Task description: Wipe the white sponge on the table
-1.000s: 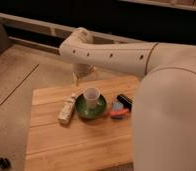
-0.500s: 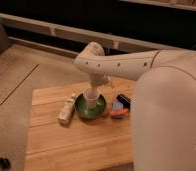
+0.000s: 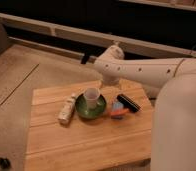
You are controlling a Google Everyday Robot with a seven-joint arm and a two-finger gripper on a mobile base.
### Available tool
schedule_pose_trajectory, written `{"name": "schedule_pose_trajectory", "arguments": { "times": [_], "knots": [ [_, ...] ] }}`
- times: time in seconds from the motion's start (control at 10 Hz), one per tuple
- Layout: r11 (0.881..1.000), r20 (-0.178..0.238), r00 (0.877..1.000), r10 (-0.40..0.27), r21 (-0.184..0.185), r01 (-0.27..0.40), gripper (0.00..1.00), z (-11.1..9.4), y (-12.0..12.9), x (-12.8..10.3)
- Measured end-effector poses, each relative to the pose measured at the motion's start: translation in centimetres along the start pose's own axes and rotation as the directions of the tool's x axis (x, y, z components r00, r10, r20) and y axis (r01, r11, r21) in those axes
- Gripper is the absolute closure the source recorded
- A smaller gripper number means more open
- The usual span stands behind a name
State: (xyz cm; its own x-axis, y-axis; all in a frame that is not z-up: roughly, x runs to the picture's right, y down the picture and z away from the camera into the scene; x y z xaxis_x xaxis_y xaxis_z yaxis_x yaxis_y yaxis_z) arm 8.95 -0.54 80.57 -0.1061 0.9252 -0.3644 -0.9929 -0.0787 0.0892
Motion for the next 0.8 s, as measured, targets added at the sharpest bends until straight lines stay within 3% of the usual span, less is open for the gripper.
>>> {"name": "schedule_pose_trajectory", "arguments": {
  "times": [0.2,0.5,0.6,0.8],
  "knots": [
    [0.999,0.007,1.0,0.023,-0.026,-0.023,0.35,0.2,-0.3,0.1],
    [1.0,0.003,1.0,0.02,-0.025,-0.02,0.35,0.3,0.0,0.2],
    [0.999,-0.016,0.999,0.035,-0.011,-0.035,0.35,1.1,-0.5,0.8],
    [0.994,-0.075,0.993,0.091,0.062,-0.086,0.35,3.4,-3.5,2.6]
  ]
}}
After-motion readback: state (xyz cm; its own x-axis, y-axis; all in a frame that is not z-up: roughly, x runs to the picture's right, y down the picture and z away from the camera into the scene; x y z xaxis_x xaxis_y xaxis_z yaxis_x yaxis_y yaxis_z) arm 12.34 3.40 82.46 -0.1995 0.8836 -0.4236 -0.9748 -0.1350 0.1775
